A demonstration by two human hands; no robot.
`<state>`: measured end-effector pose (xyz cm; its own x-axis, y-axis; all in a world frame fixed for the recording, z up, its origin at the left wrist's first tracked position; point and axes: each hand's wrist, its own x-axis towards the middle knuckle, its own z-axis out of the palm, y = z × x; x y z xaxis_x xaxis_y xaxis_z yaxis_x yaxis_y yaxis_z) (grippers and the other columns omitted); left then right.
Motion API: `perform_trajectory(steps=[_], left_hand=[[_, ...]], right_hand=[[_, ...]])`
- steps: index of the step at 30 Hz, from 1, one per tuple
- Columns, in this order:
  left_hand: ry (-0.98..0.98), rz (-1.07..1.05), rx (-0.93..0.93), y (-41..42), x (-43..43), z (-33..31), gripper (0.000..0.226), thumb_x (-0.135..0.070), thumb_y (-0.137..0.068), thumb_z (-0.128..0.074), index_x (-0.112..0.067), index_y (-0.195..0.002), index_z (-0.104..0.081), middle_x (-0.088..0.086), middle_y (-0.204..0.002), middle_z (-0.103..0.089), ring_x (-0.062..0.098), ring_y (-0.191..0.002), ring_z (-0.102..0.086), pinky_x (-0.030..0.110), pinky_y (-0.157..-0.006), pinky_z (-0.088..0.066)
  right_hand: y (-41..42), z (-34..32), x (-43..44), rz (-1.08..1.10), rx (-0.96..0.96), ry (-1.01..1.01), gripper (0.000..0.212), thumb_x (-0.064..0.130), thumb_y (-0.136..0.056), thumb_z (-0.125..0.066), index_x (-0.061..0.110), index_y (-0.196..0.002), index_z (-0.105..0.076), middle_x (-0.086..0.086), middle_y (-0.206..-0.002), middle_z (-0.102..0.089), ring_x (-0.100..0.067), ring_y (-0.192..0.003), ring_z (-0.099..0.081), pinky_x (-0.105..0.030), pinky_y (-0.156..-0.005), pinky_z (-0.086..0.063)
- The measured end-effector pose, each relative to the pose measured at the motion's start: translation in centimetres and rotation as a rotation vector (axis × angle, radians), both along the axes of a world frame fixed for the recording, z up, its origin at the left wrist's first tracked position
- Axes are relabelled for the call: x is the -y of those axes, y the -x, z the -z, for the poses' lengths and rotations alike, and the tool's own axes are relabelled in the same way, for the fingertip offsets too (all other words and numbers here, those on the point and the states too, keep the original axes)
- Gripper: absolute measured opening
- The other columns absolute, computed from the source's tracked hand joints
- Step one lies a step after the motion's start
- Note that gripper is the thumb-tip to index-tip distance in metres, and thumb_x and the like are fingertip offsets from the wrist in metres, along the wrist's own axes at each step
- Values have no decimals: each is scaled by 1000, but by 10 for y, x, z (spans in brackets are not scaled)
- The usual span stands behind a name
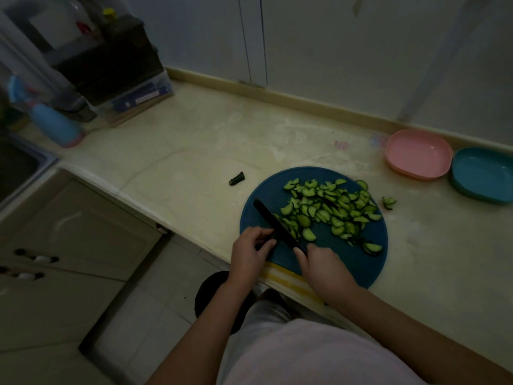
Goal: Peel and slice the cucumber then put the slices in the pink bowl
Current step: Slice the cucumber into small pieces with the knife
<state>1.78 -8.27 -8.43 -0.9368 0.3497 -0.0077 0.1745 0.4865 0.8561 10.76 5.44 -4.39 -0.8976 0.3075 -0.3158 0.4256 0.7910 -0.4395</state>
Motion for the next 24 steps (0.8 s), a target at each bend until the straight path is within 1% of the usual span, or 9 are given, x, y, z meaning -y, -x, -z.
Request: perform_trajectory(steps=[2, 5, 8, 11, 15, 19, 21, 22, 24], left_hand=[[-13, -8, 6, -1, 0, -1, 19, -8, -80, -71, -12, -98, -68, -7, -89, -59, -6, -83, -58, 6, -76, -44], [-15, -6, 16, 0, 0, -1, 18, -9, -79, -72, -13, -96, -67, -7, -90, -60, -5, -83, -59, 7, -76, -45], [-7, -4, 20, 0, 1, -2, 17, -10, -79, -72, -13, -95, -67, -6, -89, -61, -5, -83, -59, 7, -75, -46], [-9, -13, 27, 0, 1, -1, 16, -10, -78, -73, -14, -93, -66, -10, -87, -59, -5, -81, -59, 7, -74, -46], [-9, -20, 32, 0, 0, -2, 15, -9, -78, -73, -13, -90, -66, -10, -86, -60, -6, -80, -59, 5, -72, -45], [-19, -19, 30, 0, 0, -1, 15, -8, -78, -73, -14, -88, -65, -11, -85, -59, -7, -79, -58, 4, -72, -44], [-16, -20, 28, 0, 0, -1, 14, -8, -78, -73, -12, -89, -65, -12, -84, -58, -7, -79, -58, 5, -72, -44], [-16, -23, 29, 0, 0, -1, 14, -8, -78, -73, -12, -89, -65, -12, -84, -58, -7, -79, -58, 5, -73, -45], [-19, -23, 30, 1, 0, -1, 14, -9, -78, -73, -13, -88, -65, -10, -85, -59, -7, -80, -58, 8, -74, -47]], right_hand=[[-1, 0, -3, 22, 2, 8, 40, 42, -99, -31, 10, -88, -53, -6, -77, -56, -24, -71, -58, -28, -55, -35], [0, 1, -4, 29, -8, 29, 42, 43, -99, -32, 9, -92, -56, -9, -82, -62, -25, -73, -60, -28, -56, -37], [-2, -1, -2, 31, -26, 74, 42, 42, -98, -34, 9, -88, -56, -7, -74, -58, -24, -68, -59, -29, -55, -38], [-2, -5, -2, 33, -47, 86, 42, 43, -98, -34, 9, -85, -56, -6, -73, -57, -23, -67, -59, -31, -57, -43], [-3, -7, -1, 22, -33, 100, 38, 42, -98, -34, 13, -80, -49, -2, -68, -51, -20, -64, -53, -28, -55, -38], [-4, -7, 0, 14, -31, 82, 36, 43, -99, -33, 14, -81, -46, -1, -69, -50, -19, -65, -50, -28, -55, -36], [-3, -8, 2, -1, -15, 54, 35, 43, -99, -31, 15, -81, -44, 2, -66, -45, -20, -66, -50, -28, -56, -33], [-2, -8, 3, -9, -6, 43, 35, 43, -99, -31, 15, -81, -42, 1, -67, -45, -22, -68, -52, -29, -55, -32], [2, -6, 5, -22, 1, 29, 35, 43, -99, -31, 15, -81, -42, -5, -74, -54, -26, -76, -59, -29, -55, -32]])
